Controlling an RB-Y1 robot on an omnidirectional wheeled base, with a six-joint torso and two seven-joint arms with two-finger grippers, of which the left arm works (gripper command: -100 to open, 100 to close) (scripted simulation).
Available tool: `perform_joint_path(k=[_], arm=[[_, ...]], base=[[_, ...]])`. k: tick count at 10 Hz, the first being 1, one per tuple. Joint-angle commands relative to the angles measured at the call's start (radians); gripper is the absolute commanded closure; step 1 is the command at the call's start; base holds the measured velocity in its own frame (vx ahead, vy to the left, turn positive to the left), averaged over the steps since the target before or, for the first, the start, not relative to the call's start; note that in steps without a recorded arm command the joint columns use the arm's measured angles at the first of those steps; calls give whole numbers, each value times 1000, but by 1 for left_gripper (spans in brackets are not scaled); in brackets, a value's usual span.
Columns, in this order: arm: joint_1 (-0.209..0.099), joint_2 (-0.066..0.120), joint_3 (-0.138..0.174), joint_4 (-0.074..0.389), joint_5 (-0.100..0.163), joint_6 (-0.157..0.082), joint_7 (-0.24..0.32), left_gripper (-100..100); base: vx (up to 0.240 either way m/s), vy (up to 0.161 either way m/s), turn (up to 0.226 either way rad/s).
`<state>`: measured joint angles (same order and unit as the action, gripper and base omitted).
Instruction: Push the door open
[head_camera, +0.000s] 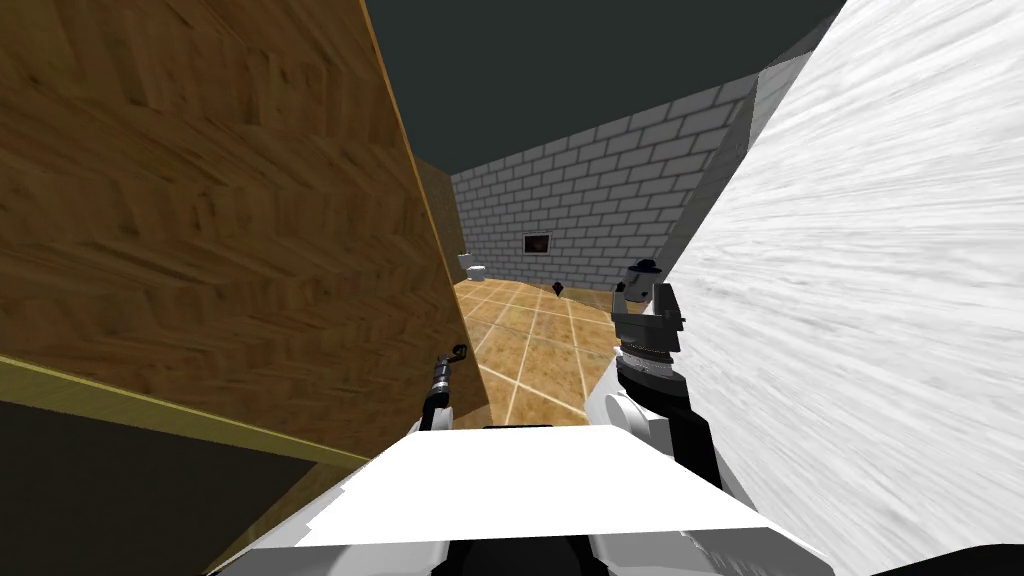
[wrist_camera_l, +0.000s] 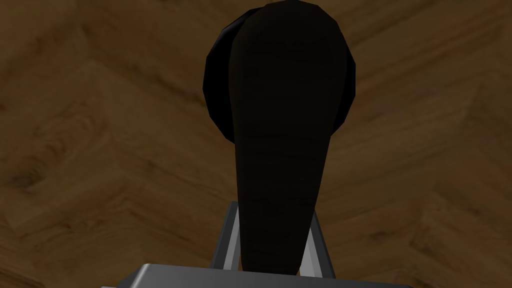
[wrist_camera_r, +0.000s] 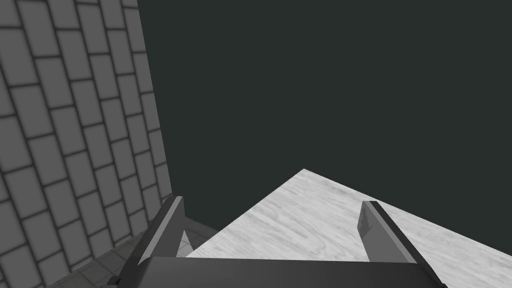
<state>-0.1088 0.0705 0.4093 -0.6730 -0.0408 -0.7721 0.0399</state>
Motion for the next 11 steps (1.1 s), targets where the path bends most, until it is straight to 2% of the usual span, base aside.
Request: perform_joint_path(k=[1,3,5,11], arm=[[-7,-7,10,2,7,-3,-6,100],[-6,-11,22,1,13,-3,-10,100],[3,7,45,2,23,-2,-14,100],[5,12,99,0,50,-2,-32,100]], base=[[179,-75,56],[163,-43,47],[86,0,46],[188,-23,37]])
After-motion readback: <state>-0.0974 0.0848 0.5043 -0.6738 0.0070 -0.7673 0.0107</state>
